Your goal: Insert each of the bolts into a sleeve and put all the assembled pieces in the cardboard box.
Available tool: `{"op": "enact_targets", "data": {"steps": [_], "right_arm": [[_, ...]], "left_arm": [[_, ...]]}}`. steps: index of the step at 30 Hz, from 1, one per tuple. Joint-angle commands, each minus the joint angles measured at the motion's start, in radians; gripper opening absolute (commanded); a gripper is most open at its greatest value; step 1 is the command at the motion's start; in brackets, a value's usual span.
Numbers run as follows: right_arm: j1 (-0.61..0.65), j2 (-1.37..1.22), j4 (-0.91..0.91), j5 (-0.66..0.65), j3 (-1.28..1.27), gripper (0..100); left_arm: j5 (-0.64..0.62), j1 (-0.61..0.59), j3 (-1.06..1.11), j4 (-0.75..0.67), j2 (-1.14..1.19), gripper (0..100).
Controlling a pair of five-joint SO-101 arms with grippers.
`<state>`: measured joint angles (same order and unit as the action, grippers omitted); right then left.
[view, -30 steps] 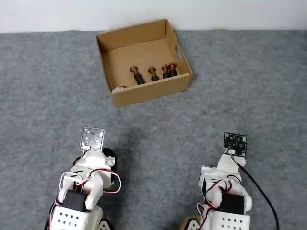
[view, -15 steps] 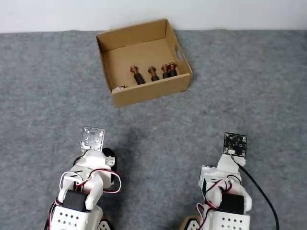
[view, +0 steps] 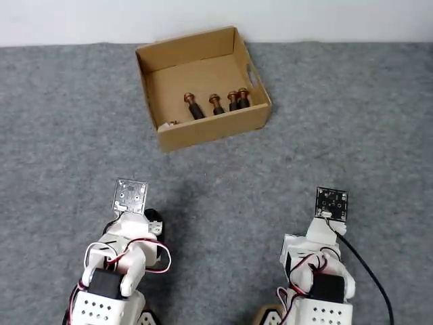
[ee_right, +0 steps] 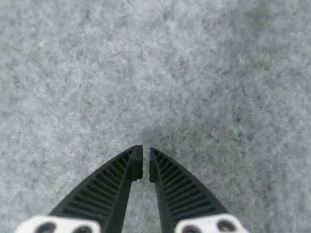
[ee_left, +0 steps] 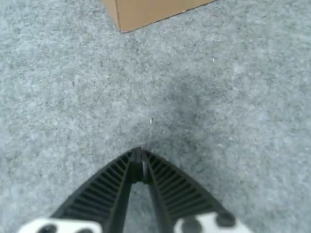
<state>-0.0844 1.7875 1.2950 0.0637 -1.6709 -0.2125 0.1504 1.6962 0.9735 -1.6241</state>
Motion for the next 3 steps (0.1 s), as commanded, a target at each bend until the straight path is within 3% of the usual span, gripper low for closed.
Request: {"op": "enact_targets", "data": {"steps": [1, 3], "right_arm": [[0.002, 0.01, 0.004, -0.009, -0.014, 0.9], [0.002, 0.01, 0.004, -0.009, -0.014, 0.9]], "left_arm": [[0.006, 0.002, -0.005, 0.006, -0.011, 0], [0.006, 0.002, -0.005, 0.006, -0.011, 0]]}}
